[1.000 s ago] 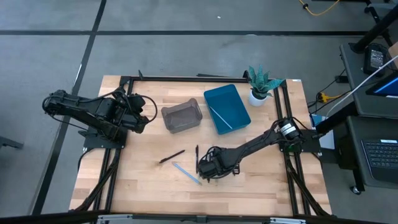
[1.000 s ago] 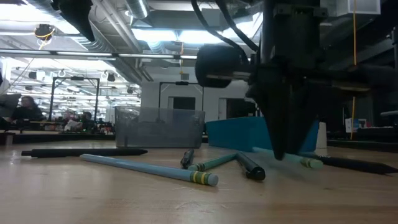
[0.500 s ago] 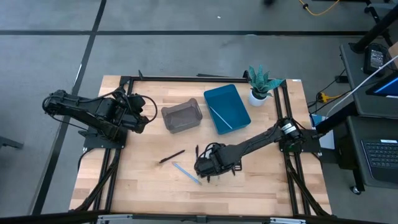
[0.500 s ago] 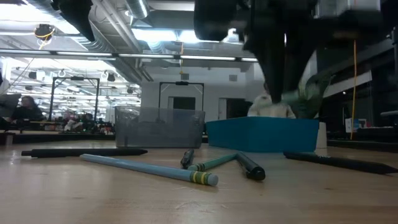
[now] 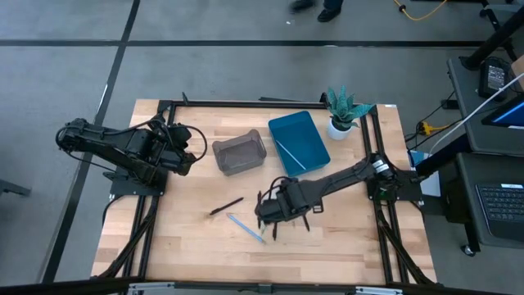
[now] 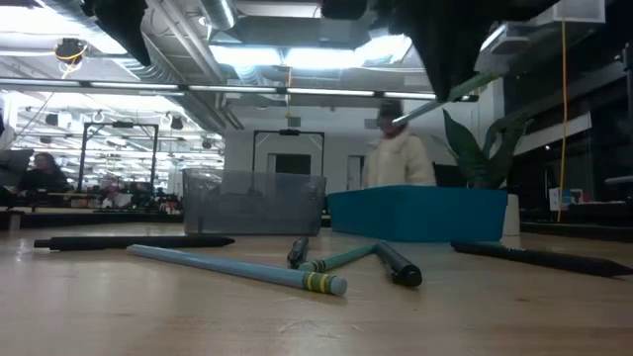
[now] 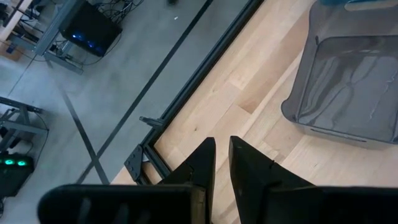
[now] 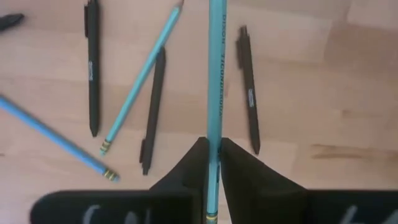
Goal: Sort pens & pencils
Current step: Put the right light blue colored pencil into the blue bin, then put the light blue colored pencil into the blue bin
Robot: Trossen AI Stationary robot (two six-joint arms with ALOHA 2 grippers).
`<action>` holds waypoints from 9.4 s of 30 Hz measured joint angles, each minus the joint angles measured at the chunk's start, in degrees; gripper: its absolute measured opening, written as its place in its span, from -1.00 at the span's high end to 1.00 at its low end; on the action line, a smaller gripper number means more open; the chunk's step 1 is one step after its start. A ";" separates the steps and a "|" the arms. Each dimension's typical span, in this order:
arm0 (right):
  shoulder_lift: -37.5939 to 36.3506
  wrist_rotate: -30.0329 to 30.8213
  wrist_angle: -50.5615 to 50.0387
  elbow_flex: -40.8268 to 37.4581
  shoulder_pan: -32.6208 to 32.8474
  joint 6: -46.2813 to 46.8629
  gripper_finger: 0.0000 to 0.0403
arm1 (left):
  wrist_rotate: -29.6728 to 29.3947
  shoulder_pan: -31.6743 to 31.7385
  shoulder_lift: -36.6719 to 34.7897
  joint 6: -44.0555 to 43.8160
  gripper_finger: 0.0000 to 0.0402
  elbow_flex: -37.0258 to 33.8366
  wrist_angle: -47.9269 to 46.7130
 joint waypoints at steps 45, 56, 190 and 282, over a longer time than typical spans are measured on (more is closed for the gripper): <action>0.04 10.23 -5.88 -5.44 -32.40 -51.70 0.80 | -2.69 0.02 0.01 1.57 0.79 0.00 -0.02; 0.04 11.27 -3.54 -7.98 -32.87 -51.74 0.80 | -2.80 0.02 0.01 1.57 0.79 0.00 -0.02; 20.47 -2.43 11.46 12.33 -0.86 14.69 0.43 | -7.17 0.00 0.02 4.28 0.79 -0.02 1.36; 16.94 -1.61 -5.15 21.97 -4.18 5.04 0.83 | -7.51 0.01 0.01 4.28 0.79 0.00 2.02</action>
